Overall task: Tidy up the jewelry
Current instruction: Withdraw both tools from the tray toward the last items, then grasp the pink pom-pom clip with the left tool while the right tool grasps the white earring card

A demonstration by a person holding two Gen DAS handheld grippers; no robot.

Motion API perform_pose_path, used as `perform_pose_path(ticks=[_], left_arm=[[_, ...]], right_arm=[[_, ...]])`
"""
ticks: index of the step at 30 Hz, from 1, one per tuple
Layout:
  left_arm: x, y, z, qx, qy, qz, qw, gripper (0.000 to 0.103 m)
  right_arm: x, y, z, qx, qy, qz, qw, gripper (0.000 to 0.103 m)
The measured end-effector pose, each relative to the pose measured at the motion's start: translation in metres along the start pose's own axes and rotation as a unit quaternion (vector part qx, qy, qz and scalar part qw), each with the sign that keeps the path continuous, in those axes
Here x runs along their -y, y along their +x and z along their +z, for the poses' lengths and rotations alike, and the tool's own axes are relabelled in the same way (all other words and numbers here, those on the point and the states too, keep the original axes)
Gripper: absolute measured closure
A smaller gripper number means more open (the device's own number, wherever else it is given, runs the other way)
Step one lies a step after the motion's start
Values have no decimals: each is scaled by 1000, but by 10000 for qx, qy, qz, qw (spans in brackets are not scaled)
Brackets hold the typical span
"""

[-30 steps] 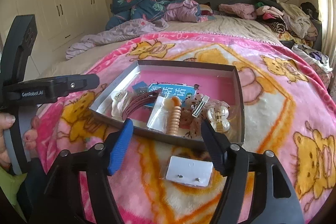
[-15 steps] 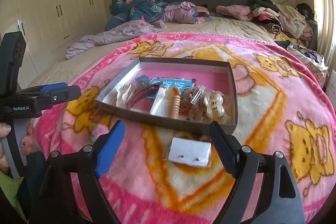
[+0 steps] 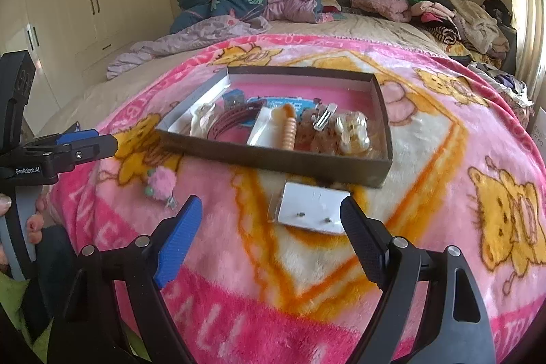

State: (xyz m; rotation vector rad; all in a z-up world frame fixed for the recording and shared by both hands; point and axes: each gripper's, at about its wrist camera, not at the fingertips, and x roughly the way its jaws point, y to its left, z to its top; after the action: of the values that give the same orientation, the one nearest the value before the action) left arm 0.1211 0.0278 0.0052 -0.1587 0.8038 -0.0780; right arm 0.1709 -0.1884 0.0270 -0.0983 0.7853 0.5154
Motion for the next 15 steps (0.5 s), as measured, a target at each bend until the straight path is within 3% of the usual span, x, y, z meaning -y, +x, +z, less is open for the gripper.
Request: perform_pose_path(ticks=[11,15], left_arm=[[-5,23,-25,-369,-47,71,9993,13],[-4,35,-29,-469,-41,100,9988,13]], right_arm=[[9,18,-19,-216,69,-95,9997,23],[20,32,-21,-259,219,-207,9992,16]])
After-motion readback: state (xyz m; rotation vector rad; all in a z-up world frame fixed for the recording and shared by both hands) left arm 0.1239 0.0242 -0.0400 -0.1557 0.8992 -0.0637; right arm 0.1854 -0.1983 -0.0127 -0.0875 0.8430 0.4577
